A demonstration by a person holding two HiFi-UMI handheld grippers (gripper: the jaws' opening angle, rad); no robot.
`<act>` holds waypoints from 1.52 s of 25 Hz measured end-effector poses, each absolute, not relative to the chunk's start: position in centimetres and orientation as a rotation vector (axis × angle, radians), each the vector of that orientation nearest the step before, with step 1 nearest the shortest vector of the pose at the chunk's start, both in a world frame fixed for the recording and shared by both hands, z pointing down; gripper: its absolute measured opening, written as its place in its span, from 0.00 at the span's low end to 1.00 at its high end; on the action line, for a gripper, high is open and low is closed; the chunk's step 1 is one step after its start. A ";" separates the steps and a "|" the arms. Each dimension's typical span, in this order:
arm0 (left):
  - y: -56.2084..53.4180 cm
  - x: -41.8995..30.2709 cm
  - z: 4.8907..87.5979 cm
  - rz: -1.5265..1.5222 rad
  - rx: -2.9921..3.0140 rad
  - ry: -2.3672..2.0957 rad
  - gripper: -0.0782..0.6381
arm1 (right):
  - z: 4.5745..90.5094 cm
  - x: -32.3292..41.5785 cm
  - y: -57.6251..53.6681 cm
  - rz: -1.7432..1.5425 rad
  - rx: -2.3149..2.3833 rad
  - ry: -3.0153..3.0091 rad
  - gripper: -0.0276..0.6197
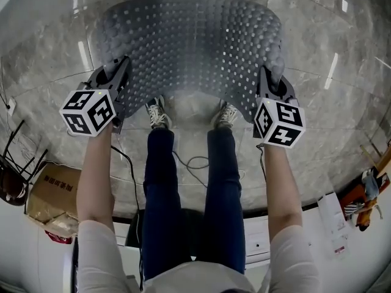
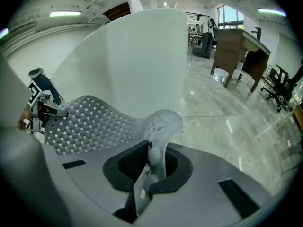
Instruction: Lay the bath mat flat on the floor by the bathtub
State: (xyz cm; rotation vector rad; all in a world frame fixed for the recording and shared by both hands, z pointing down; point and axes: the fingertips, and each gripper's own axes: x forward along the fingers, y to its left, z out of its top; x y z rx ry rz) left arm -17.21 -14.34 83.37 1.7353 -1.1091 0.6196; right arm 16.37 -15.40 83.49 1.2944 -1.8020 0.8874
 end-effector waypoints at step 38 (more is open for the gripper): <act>-14.6 -19.6 100.3 0.780 1.579 -1.191 0.18 | 99.9 18.2 -17.1 0.684 1.211 -1.641 0.11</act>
